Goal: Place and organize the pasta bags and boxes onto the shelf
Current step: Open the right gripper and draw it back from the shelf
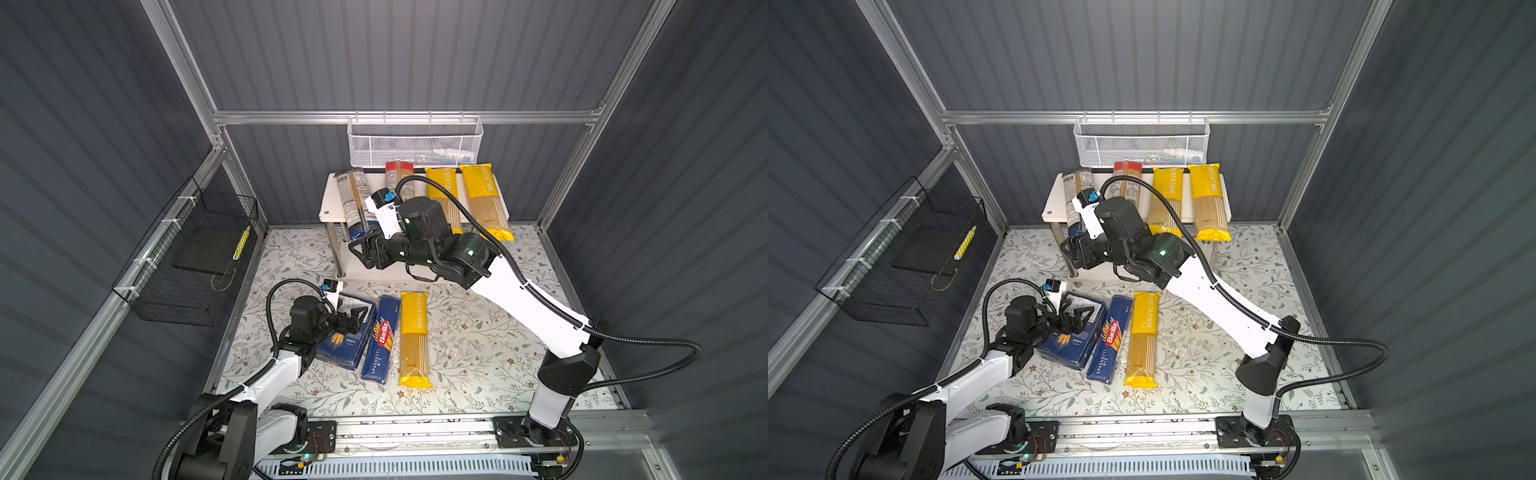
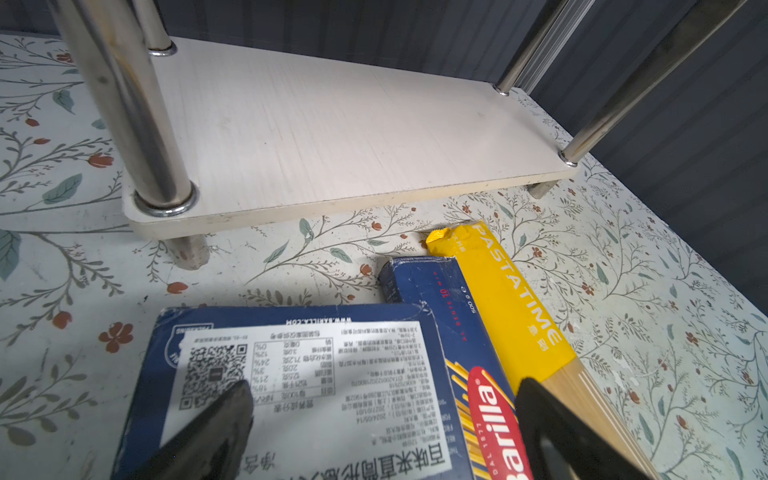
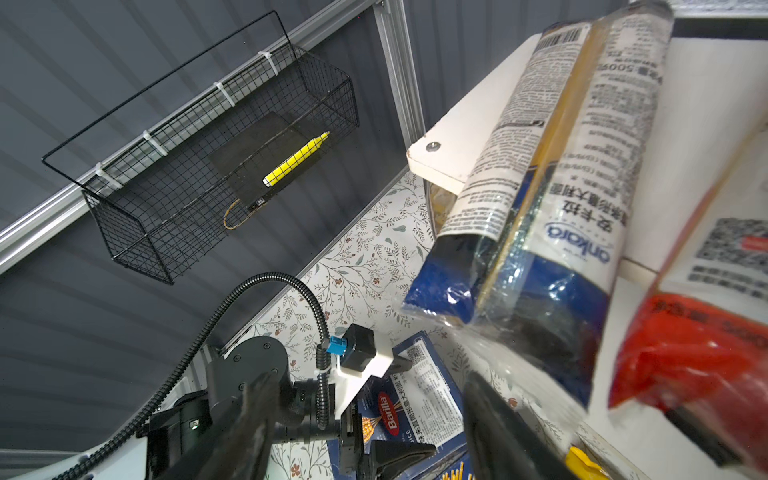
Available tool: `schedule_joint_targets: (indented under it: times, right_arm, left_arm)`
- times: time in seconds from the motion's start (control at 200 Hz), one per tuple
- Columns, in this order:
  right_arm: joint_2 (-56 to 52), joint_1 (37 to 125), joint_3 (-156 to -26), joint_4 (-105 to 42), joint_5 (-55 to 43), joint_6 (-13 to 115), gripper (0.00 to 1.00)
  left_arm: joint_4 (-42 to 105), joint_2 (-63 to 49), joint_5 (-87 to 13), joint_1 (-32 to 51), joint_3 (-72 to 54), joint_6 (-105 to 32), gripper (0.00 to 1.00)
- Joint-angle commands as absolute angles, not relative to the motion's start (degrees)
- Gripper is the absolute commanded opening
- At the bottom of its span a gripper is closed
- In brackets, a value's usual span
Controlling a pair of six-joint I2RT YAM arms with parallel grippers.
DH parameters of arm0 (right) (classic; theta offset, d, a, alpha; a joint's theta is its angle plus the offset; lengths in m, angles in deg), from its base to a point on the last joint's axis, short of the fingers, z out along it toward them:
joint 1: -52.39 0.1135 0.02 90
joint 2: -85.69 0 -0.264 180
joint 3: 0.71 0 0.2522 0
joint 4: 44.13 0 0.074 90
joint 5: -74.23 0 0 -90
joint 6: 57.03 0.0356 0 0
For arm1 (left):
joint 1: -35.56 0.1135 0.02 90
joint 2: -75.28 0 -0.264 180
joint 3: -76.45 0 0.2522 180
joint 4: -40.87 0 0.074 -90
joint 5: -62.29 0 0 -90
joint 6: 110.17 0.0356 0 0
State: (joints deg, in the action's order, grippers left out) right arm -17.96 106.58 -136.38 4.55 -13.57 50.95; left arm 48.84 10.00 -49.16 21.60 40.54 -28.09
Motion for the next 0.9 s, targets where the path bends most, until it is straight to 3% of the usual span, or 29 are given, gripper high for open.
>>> schedule_joint_targets:
  times: [0.0,0.895]
  right_arm:
    - [-20.0,106.7,-139.1,5.6,-14.7,51.1,0.72]
    - [-29.7,105.3,-149.3,7.9,-11.4,50.8,0.75]
  left_arm:
    - [48.3,9.7,-49.4,21.4,39.1,-27.5,0.99]
    - [48.3,9.6,-49.5,21.4,39.1,-27.6,0.99]
